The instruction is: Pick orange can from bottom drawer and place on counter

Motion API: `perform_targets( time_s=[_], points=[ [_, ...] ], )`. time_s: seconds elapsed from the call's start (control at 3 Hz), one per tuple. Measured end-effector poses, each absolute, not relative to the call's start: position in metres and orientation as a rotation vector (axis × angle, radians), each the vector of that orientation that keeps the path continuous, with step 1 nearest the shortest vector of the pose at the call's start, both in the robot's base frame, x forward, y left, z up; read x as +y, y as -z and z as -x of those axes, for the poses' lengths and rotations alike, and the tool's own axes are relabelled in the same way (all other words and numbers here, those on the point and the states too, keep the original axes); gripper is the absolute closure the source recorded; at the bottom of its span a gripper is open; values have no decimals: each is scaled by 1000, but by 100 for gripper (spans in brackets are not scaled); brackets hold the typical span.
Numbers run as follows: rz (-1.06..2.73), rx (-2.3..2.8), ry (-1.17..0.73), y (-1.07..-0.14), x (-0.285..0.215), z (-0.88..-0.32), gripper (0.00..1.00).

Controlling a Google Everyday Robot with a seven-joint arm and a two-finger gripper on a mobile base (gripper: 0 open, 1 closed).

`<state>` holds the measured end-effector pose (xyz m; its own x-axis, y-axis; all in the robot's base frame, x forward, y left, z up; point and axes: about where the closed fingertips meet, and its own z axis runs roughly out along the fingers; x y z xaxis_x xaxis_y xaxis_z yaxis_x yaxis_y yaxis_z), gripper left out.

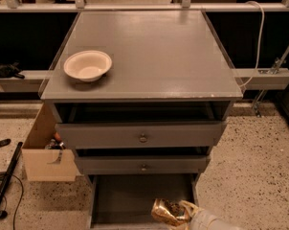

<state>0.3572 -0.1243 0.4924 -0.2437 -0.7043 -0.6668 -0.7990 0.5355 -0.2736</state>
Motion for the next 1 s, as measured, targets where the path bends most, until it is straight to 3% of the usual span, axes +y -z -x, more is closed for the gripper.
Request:
perform_targets(
  time_s=[1.0],
  points=[
    [1238,1878,-98,-556,-109,-382,100]
  ],
)
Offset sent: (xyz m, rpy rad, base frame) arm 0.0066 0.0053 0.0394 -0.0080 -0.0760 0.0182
